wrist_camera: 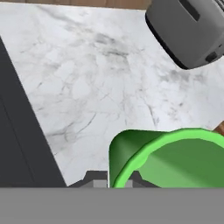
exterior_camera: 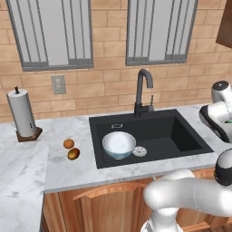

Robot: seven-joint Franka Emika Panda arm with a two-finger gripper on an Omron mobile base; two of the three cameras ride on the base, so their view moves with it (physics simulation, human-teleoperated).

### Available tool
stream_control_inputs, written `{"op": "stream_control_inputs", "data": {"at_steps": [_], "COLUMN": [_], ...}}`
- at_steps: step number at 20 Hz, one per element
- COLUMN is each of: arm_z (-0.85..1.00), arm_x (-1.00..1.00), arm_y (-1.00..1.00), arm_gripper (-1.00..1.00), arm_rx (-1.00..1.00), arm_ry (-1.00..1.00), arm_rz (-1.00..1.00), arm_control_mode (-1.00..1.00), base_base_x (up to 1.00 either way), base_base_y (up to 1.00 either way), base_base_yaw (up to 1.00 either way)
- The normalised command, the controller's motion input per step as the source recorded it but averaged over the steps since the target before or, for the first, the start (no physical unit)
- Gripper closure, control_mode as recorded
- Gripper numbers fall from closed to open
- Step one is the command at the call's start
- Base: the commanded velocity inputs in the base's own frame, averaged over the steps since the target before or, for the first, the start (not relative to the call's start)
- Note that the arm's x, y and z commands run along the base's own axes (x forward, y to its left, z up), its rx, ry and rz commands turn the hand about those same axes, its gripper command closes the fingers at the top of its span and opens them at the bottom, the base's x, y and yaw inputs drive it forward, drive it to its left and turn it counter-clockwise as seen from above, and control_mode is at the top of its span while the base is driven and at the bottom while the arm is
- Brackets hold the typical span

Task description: Remove the mango and tangerine from the sink. Then move the bowl and cup from the counter to the sink for washing.

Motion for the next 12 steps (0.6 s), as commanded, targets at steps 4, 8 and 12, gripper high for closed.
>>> {"op": "stream_control_inputs", "data": {"at_steps": [4,8,12], "arm_z": [0.36,0.30,0.21], "arm_x": [0.04,0.00,0.00], "arm_y": [0.29,0.36,0.39], "arm_gripper": [1.00,1.00,1.00], "arm_rx": [0.00,0.00,0.00], "arm_ry": [0.06,0.15,0.20], "arm_rz": [0.05,0.05,0.06], "arm_control_mode": [-1.00,-1.00,-1.00], "base_base_x": [0.00,0.00,0.00], "base_base_y": [0.00,0.00,0.00], "base_base_yaw": [0.00,0.00,0.00]}}
